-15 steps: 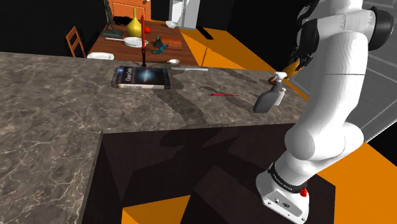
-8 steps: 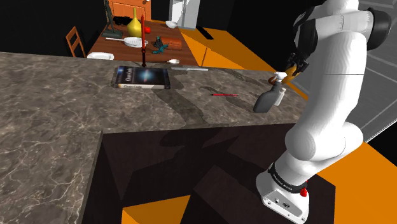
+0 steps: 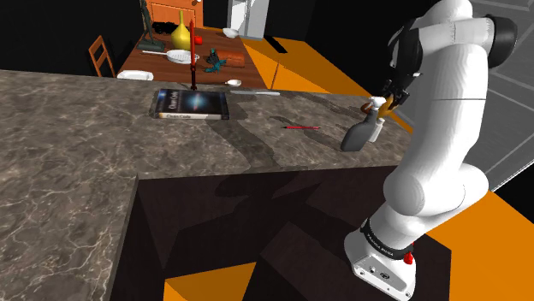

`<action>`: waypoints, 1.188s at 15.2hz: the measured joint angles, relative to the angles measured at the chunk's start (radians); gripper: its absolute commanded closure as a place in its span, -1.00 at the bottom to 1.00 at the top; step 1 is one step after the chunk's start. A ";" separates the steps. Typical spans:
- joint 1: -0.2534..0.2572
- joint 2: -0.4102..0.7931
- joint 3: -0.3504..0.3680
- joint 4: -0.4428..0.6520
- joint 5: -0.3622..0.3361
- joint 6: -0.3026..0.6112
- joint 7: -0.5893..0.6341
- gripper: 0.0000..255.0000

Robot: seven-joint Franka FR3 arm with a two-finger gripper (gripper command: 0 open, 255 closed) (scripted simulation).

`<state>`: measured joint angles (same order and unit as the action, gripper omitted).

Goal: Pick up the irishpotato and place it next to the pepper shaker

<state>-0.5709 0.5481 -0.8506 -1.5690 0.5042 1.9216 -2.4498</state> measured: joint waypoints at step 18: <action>-0.017 0.058 0.034 -0.069 0.059 0.125 -0.044 1.00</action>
<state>-0.5881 0.6059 -0.8166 -1.6377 0.5636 2.0467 -2.4942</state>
